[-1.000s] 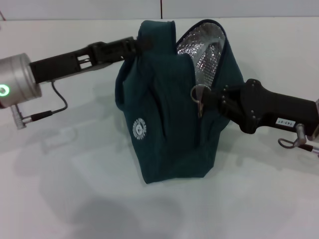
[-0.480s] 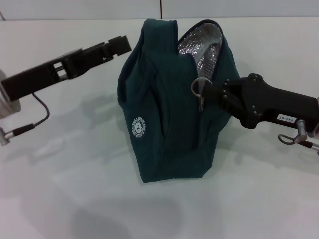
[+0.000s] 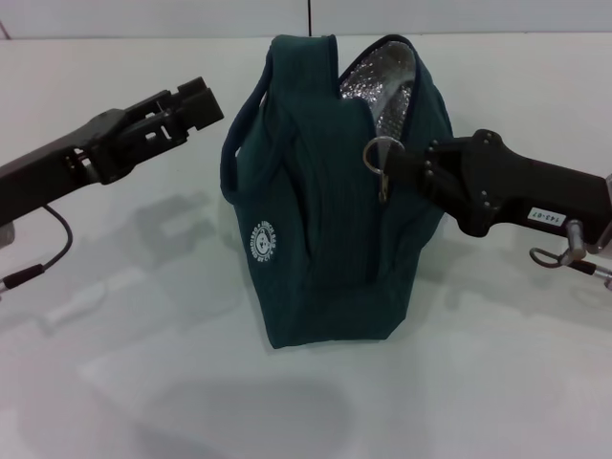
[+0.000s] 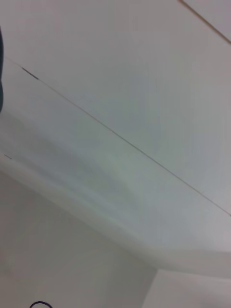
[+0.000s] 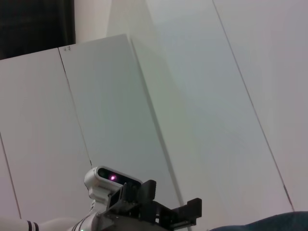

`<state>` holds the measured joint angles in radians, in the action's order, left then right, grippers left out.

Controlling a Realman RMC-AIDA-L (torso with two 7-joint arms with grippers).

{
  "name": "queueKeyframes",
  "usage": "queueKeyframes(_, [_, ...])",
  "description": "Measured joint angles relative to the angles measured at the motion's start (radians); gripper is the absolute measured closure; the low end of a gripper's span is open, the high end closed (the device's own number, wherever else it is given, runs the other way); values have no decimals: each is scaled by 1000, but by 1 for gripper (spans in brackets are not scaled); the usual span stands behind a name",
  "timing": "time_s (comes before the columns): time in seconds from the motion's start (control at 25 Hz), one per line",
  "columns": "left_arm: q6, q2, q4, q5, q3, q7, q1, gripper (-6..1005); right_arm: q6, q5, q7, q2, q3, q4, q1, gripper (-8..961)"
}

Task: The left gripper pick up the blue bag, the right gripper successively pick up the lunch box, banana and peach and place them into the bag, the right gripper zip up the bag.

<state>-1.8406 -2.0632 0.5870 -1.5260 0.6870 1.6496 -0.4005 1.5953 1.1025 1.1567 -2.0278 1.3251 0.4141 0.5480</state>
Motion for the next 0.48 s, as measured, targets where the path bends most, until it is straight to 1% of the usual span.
queueKeyframes(0.08, [0,1,2,1,0,-10,-2,290,0,0,0,0,0,0,4,946])
queueKeyframes(0.24, [-5,17,-3,0,-1,-12,-21,295,-14,-1,35,5,-1,-10,24,945])
queueKeyframes(0.32, [-7,21,-7,3,-10,-9,-23,297,-17,0,50,7,0,-13,29,945])
queueKeyframes(0.4, [-30,28,5,1,-9,4,-24,299,-17,3,63,12,8,-8,39,945])
queueKeyframes(0.48, [-57,31,15,-1,-7,4,-13,302,-17,2,63,12,9,-5,39,945])
